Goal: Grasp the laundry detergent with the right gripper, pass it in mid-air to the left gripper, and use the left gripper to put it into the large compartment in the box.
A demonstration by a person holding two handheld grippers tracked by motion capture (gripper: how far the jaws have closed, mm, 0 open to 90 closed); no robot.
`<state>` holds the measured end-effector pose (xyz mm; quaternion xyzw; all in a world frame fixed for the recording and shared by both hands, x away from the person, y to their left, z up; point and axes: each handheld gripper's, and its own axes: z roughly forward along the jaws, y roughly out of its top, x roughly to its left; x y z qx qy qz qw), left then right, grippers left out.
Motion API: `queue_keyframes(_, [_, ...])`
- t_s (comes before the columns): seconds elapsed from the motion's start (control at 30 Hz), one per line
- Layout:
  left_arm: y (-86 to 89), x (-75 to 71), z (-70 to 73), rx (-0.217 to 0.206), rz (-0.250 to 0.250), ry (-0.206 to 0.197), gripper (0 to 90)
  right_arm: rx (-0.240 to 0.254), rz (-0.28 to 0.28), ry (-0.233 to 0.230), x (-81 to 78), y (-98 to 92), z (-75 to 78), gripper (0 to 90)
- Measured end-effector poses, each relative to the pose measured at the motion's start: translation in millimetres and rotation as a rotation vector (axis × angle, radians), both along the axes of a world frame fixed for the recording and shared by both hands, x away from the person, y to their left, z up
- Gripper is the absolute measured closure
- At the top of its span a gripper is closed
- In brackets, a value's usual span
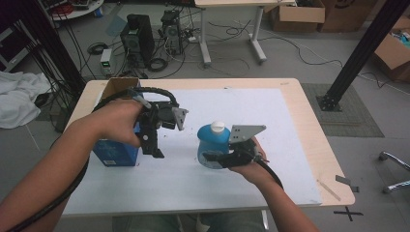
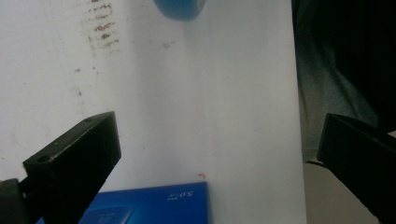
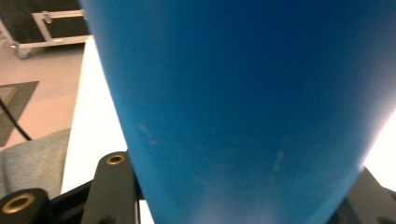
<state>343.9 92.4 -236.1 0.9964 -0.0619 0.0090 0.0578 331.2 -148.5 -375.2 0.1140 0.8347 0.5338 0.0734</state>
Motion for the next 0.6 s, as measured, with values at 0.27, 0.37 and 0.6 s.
queue_keyframes(0.27, [-8.8,-6.7,2.7,0.009,-0.014,0.004,0.1,-0.014,0.077,0.0,-5.7,22.7,-6.9,44.7])
queue_keyframes(0.37, [-13.3,-8.5,2.9,0.017,-0.021,0.005,0.0,-0.022,0.103,0.003,-7.2,32.9,-9.4,44.8])
queue_keyframes(0.6, [-21.2,-11.0,2.5,0.029,-0.031,0.008,0.1,-0.035,0.156,0.01,-8.1,54.3,-11.5,44.9])
